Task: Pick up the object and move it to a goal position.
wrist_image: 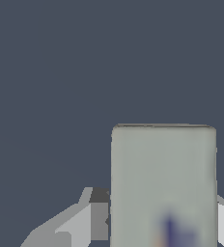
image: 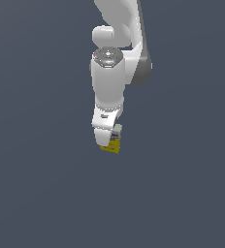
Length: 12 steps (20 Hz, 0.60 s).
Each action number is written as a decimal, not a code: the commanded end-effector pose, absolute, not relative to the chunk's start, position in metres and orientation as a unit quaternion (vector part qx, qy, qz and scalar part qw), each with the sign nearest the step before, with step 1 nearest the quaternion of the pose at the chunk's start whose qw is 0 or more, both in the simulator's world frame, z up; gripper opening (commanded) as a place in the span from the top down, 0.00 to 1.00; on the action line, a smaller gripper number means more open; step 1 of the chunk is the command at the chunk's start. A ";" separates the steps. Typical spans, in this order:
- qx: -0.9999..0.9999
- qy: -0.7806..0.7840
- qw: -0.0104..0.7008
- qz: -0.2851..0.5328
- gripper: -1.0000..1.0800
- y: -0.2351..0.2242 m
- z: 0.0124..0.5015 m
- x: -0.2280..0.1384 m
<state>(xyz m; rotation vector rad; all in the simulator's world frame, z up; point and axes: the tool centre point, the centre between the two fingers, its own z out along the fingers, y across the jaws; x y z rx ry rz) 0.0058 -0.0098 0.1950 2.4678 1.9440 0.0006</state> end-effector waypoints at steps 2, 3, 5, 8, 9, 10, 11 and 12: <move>0.786 0.619 0.000 0.000 1.00 0.005 0.206 0.026; 0.786 0.619 0.000 0.000 1.00 0.009 0.209 0.031; 0.786 0.618 0.000 0.000 1.00 0.016 0.214 0.041; 0.786 0.618 0.000 0.000 1.00 0.027 0.222 0.056; 0.786 0.618 0.000 0.000 1.00 0.030 0.224 0.061; 0.786 0.618 0.000 0.000 1.00 0.034 0.227 0.065; 0.786 0.618 0.000 0.000 1.00 0.037 0.229 0.070; 0.786 0.618 0.000 0.000 1.00 0.040 0.231 0.074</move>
